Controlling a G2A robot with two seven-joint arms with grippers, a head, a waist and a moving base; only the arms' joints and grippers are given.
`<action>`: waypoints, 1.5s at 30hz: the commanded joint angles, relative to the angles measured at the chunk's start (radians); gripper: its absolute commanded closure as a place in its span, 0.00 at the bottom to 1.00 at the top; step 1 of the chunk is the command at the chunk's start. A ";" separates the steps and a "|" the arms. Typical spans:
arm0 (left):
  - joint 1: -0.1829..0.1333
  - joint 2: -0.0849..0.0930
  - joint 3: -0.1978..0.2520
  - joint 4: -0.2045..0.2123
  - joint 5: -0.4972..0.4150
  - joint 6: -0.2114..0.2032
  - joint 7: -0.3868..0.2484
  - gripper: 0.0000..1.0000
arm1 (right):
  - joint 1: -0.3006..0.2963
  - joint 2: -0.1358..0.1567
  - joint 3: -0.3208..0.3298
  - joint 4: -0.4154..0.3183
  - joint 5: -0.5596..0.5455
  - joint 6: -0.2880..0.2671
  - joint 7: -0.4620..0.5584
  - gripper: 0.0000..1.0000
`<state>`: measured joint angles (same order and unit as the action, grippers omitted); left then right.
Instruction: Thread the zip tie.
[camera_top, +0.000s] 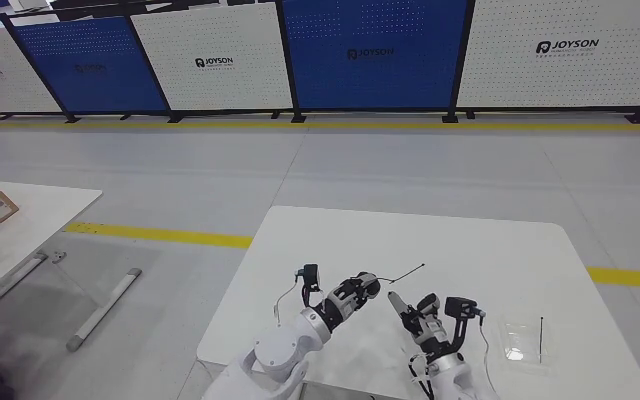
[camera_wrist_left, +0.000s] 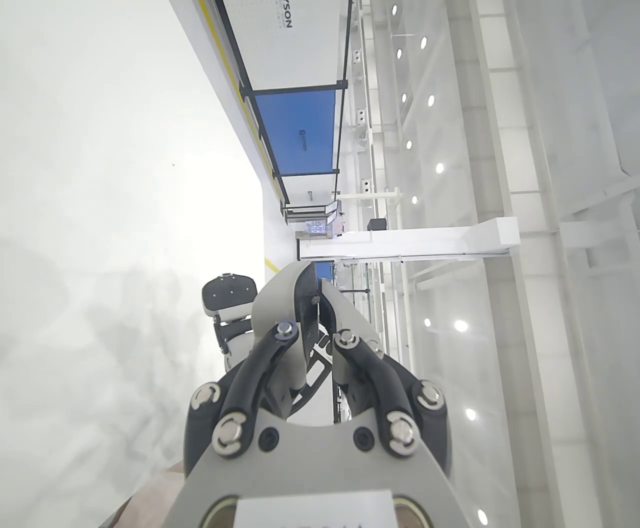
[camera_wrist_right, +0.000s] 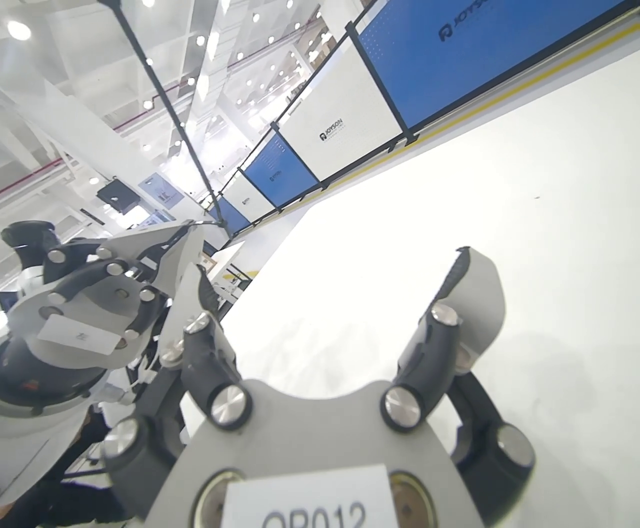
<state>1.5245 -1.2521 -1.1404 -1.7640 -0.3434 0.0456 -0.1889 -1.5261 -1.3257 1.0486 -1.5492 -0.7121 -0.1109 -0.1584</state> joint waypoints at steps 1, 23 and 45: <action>-0.001 -0.001 0.003 0.002 -0.007 -0.002 0.011 1.00 | 0.001 -0.003 -0.004 0.001 -0.027 0.028 -0.030 0.00; -0.003 -0.002 0.012 0.007 -0.007 -0.007 0.022 1.00 | 0.010 -0.005 -0.019 -0.001 -0.087 0.060 0.021 0.00; -0.008 -0.004 0.023 0.010 -0.005 -0.010 0.037 1.00 | 0.008 0.000 -0.003 -0.039 -0.128 0.059 0.106 0.00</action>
<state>1.5165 -1.2557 -1.1175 -1.7543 -0.3482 0.0361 -0.1516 -1.5178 -1.3259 1.0454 -1.5883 -0.8407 -0.0516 -0.0525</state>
